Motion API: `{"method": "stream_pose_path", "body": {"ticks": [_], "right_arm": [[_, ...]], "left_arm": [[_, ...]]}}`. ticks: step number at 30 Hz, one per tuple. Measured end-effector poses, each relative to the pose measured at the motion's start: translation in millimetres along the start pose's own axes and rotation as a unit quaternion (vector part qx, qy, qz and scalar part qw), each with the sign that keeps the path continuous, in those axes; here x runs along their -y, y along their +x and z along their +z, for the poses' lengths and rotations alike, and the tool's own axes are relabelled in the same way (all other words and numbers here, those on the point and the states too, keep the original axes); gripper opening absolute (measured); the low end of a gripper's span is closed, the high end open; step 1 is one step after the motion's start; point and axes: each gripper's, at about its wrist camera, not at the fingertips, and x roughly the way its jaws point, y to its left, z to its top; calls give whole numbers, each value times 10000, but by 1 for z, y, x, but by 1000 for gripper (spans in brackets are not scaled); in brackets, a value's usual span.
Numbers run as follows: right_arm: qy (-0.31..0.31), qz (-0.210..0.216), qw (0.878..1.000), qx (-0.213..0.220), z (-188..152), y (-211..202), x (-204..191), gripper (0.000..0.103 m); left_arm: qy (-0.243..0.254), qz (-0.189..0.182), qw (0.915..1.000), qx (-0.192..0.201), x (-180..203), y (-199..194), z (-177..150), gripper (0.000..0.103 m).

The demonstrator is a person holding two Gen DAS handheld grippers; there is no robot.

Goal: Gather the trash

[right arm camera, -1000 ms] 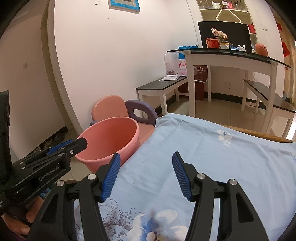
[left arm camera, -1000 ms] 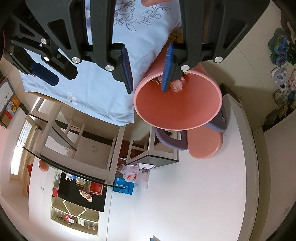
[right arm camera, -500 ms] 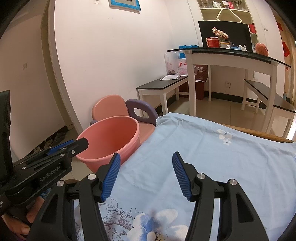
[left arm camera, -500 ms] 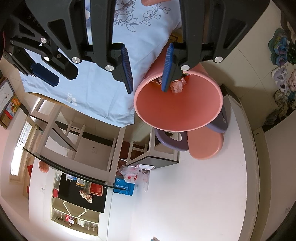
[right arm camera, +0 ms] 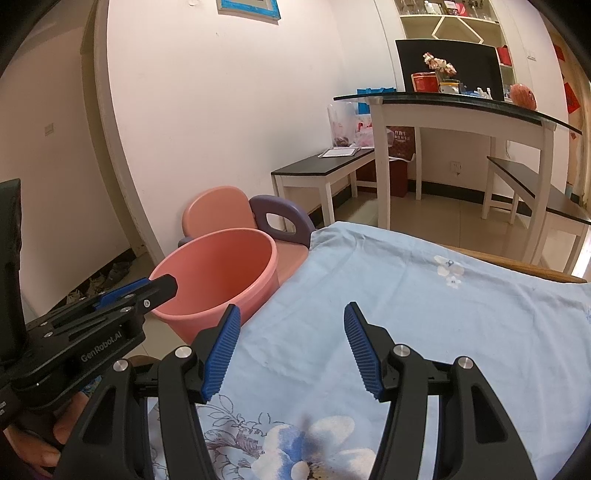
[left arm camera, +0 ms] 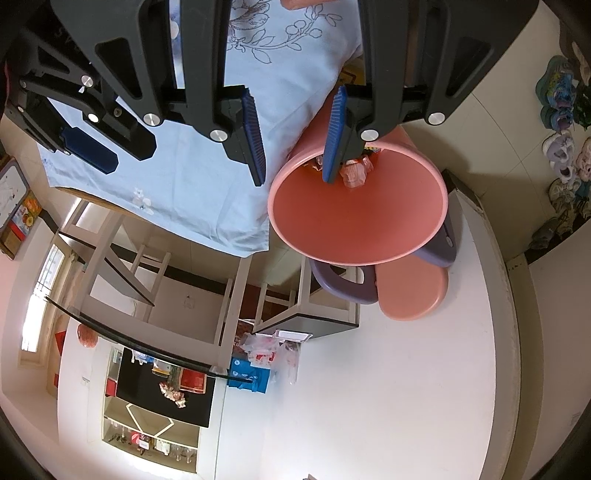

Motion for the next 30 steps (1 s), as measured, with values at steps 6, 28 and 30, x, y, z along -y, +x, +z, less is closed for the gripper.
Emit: {"method": "stream_pose_path", "body": {"ticks": [6, 28, 30], "right_arm": [[11, 3, 10000, -25, -2, 2, 2, 58], [60, -6, 9999, -92, -9, 3, 9, 58], [57, -13, 9999, -97, -10, 4, 10, 58]], "left_arm": [[5, 10, 10000, -6, 1, -1, 0, 32], [84, -38, 9999, -140, 2, -5, -12, 32], [93, -43, 9998, -154, 3, -5, -12, 32]]}}
